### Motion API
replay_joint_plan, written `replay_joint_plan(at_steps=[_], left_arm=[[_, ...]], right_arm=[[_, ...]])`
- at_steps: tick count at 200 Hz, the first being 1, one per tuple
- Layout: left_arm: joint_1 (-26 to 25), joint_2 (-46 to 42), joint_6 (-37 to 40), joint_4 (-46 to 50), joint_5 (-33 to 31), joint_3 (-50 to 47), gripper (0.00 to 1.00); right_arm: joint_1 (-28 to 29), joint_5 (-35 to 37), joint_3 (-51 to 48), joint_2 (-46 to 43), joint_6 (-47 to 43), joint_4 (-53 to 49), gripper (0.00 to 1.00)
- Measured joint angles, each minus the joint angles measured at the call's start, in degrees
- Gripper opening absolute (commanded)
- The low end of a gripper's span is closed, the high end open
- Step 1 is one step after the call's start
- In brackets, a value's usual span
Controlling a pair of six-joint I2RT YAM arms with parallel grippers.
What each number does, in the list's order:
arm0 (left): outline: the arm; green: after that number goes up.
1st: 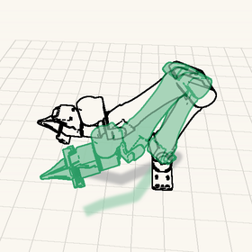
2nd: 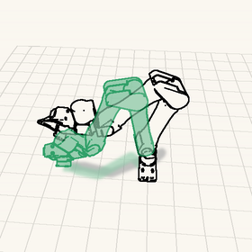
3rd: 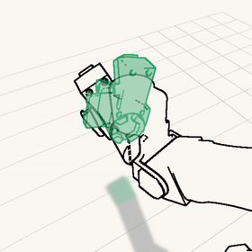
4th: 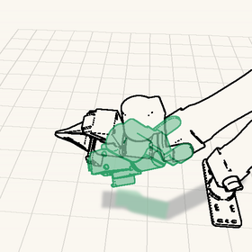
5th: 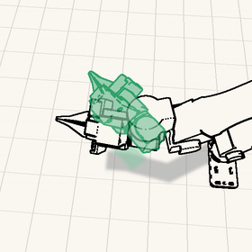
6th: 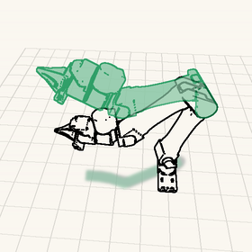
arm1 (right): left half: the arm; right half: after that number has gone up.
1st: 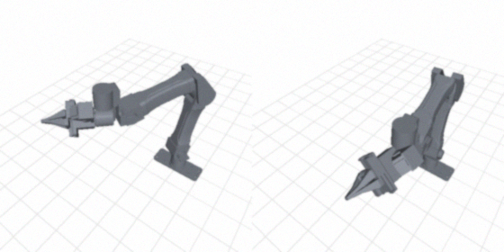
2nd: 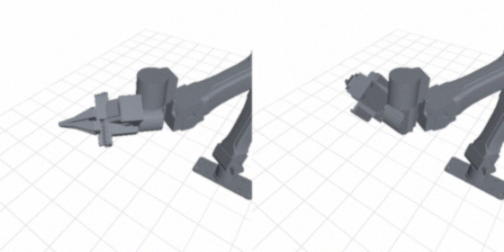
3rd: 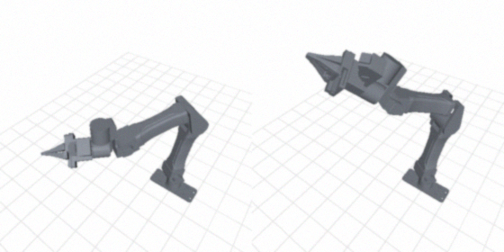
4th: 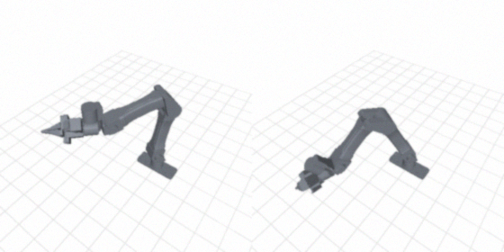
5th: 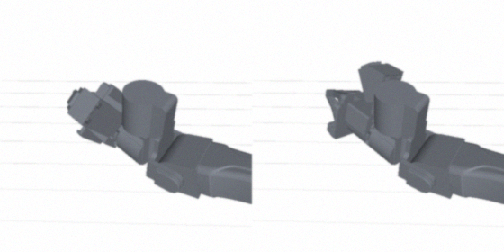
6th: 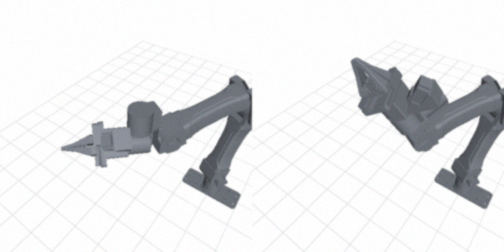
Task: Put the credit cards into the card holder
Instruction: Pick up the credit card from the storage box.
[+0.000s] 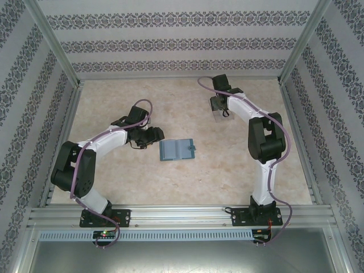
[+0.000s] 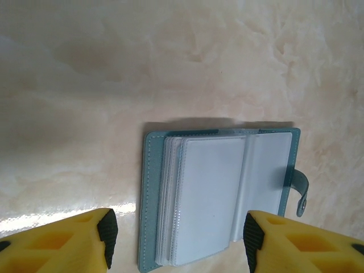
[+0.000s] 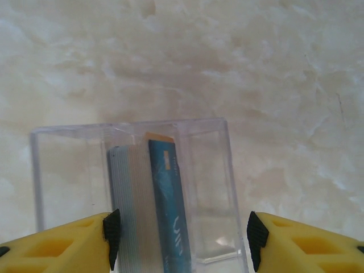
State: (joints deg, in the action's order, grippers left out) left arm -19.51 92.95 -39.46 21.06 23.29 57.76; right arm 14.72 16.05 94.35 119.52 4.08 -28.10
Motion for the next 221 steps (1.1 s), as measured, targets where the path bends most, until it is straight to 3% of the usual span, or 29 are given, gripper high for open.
replay_joint_plan(at_steps=[82,148,221], left_arm=[[0.0,0.2,0.2,0.6,0.0,0.7,0.63],[0.0,0.2,0.0,0.3,0.3,0.4,0.63],[0.0,0.2,0.0,0.3,0.2,0.3,0.63]], right_arm=[[0.0,-0.1,0.4,-0.4,0.0,-0.5,0.63],[0.0,-5.0,0.5,-1.6,0.2,-1.9,0.64],[-0.9,-2.5,2.4,1.6,0.9,-3.8,0.63]])
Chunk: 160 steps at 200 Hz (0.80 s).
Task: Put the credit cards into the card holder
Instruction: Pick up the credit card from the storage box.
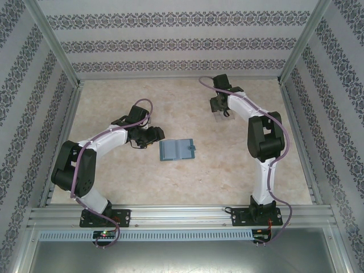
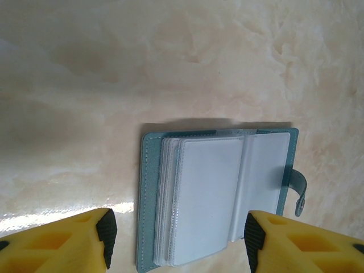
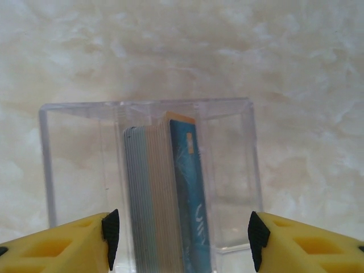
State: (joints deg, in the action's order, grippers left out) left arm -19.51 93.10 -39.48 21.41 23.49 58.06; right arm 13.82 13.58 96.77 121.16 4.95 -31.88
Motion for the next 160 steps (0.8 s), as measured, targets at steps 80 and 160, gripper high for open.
replay_joint_plan(at_steps=[80,160], left_arm=[[0.0,-0.5,0.0,-0.1,0.0,-0.7,0.63],[-0.7,-0.5,-0.6,-1.4,0.4,-2.2,0.63]], right_arm=[[-0.2,8.1,0.1,0.4,-0.7,-0.2,0.59],[1.8,13.4,0.1,0.4,-3.4,0.6,0.43]])
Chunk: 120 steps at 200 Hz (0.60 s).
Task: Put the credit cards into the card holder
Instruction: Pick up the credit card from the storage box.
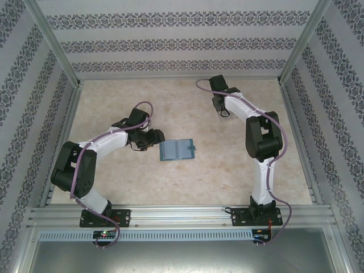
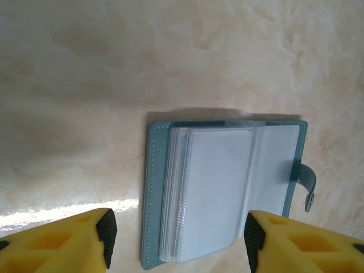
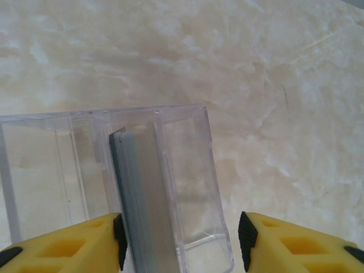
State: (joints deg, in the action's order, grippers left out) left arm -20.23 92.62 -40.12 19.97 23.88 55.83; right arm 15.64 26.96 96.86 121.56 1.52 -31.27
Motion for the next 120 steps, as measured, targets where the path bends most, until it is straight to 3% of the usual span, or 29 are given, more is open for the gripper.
replay_joint_plan(at_steps=[76,120], left_arm=[[-0.7,0.3,0.0,-0.1,0.0,0.0,0.63],[-0.7,0.6,0.0,-0.1,0.0,0.0,0.63]], right_arm=[[0.3,1.1,0.0,0.0,-0.9,0.0,0.15],[0.4,1.1,0.0,0.0,-1.5,0.0,0.09]])
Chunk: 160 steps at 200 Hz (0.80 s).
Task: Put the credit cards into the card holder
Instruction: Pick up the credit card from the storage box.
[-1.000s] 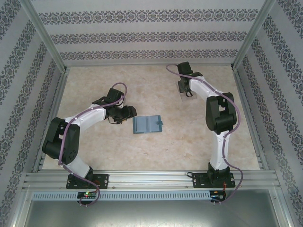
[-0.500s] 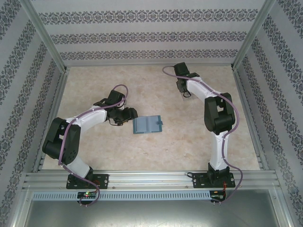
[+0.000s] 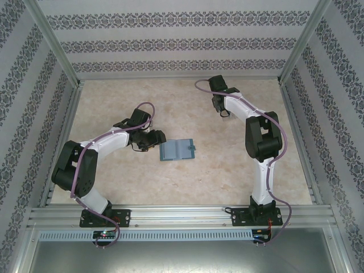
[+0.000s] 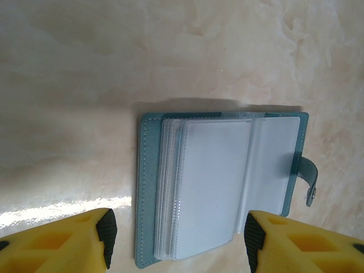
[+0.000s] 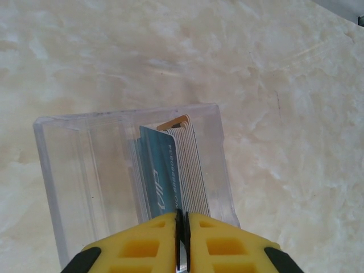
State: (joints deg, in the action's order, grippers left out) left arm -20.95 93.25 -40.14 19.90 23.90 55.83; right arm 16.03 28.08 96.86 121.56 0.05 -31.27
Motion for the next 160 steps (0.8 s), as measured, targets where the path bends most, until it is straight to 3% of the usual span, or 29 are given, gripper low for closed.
replay_joint_plan(at_steps=[30,83,160], left_arm=[[0.0,0.1,0.0,0.0,0.0,0.0,0.63],[0.0,0.1,0.0,0.0,0.0,0.0,0.64],[0.0,-1.1,0.3,0.7,-0.2,0.8,0.64]], right_arm=[[0.3,0.0,0.0,0.0,-0.3,0.0,0.03],[0.6,-0.3,-0.3,-0.5,0.0,0.0,0.02],[1.1,-3.1,-4.2,-11.6,1.5,0.2,0.00]])
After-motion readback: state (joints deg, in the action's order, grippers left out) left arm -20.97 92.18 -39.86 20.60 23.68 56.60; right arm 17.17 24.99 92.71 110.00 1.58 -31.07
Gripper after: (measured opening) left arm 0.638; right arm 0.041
